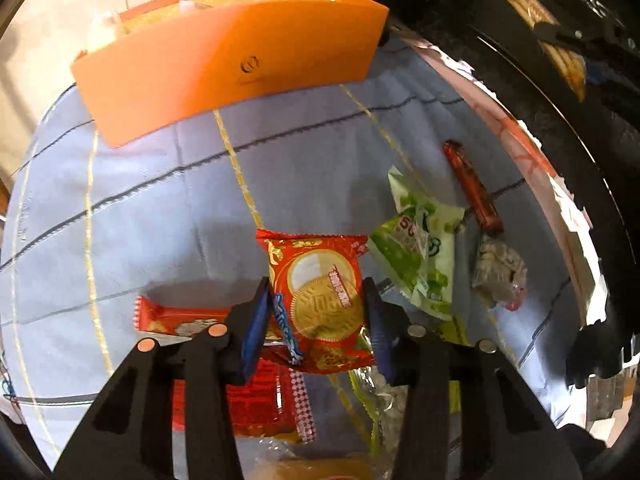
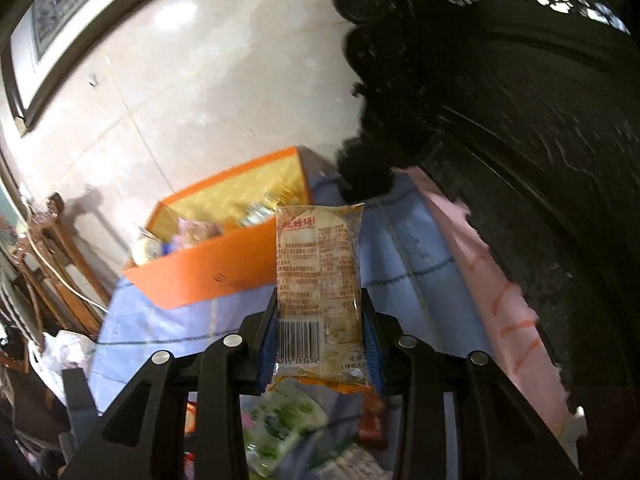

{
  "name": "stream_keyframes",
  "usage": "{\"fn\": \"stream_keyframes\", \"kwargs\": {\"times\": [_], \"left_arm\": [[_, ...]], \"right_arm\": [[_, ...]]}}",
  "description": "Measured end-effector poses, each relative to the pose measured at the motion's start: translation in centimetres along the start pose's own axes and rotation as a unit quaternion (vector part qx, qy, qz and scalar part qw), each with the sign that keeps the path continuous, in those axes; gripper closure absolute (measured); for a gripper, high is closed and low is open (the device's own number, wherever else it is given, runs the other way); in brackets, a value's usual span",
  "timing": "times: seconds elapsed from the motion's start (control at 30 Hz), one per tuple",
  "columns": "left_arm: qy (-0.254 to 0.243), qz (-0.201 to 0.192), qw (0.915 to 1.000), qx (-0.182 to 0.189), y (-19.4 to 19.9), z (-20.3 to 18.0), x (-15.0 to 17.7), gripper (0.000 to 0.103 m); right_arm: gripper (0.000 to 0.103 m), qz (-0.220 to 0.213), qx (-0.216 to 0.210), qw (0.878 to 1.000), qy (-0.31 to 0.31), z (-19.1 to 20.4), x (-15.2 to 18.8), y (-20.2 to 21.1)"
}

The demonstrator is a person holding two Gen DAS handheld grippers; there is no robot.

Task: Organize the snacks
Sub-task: 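Drop the red biscuit pack and bread bar into the orange box, then grasp a red snack bag with the left tool while the right tool grasps a chocolate bar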

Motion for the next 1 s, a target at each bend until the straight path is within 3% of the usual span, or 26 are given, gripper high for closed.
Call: {"fn": "stream_keyframes", "kwargs": {"times": [0.13, 0.2, 0.23, 0.27, 0.33, 0.4, 0.53, 0.57, 0.6, 0.63, 0.67, 0.8, 1.0], "left_arm": [[0.013, -0.047, 0.9987, 0.012, 3.3, 1.0, -3.3, 0.060], [0.019, -0.073, 0.9972, 0.001, 4.7, 2.3, -5.5, 0.060], [0.026, -0.085, 0.9960, -0.010, 5.3, 3.3, -7.5, 0.060], [0.034, -0.090, 0.9951, -0.023, 5.4, 4.3, -8.9, 0.060], [0.059, -0.104, 0.9919, -0.043, 5.6, 6.8, -13.0, 0.060], [0.077, -0.121, 0.9877, -0.061, 5.7, 9.0, -16.7, 0.060], [0.047, -0.164, 0.9793, -0.110, 4.8, 11.7, -23.2, 0.059], [0.044, -0.162, 0.9786, -0.118, 4.1, 12.1, -23.8, 0.043], [0.046, -0.157, 0.9789, -0.123, 3.5, 12.5, -24.2, 0.022], [0.054, -0.145, 0.9788, -0.133, 2.5, 13.0, -24.3, 0.006], [0.059, -0.140, 0.9775, -0.146, 2.0, 13.3, -24.0, 0.004], [0.047, -0.120, 0.9822, -0.137, 1.6, 12.5, -19.8, 0.004], [0.079, -0.087, 0.9836, -0.137, 3.3, 12.2, -6.2, 0.004]], "right_arm": [[0.067, -0.021, -0.031, 0.999, 0.025, 3.1, -3.1, -0.7], [0.067, -0.037, -0.045, 0.998, 0.035, 4.5, -4.7, -2.0], [0.067, -0.037, -0.030, 0.998, 0.043, 4.7, -5.5, -3.8], [0.067, -0.030, -0.024, 0.998, 0.045, 4.9, -5.9, -5.3], [0.067, -0.020, -0.058, 0.997, 0.044, 6.1, -7.0, -8.4], [0.067, 0.000, -0.043, 0.997, 0.056, 6.7, -8.2, -12.0], [0.063, 0.049, -0.036, 0.997, 0.050, 6.6, -9.4, -17.7], [0.031, 0.060, -0.026, 0.996, 0.054, 6.5, -9.4, -18.7], [0.005, 0.072, -0.014, 0.996, 0.059, 6.3, -9.4, -19.8], [0.004, 0.073, -0.009, 0.995, 0.061, 6.1, -9.3, -20.0], [0.004, 0.079, -0.002, 0.995, 0.061, 5.7, -9.0, -20.0], [0.004, 0.088, 0.008, 0.995, 0.046, 3.5, -6.3, -16.7], [0.004, 0.108, 0.139, 0.983, 0.049, -4.2, 3.7, -8.0]]}}
Point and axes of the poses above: each gripper's, at about its wrist camera, not at the fingertips, and y roughly against the way its jaws point, z to its left, x to its underside, the point moved 9 cm from there along -y, roughly the way its jaws point, and after that the axes turned 9 degrees about -x, right-handed, at the moved point
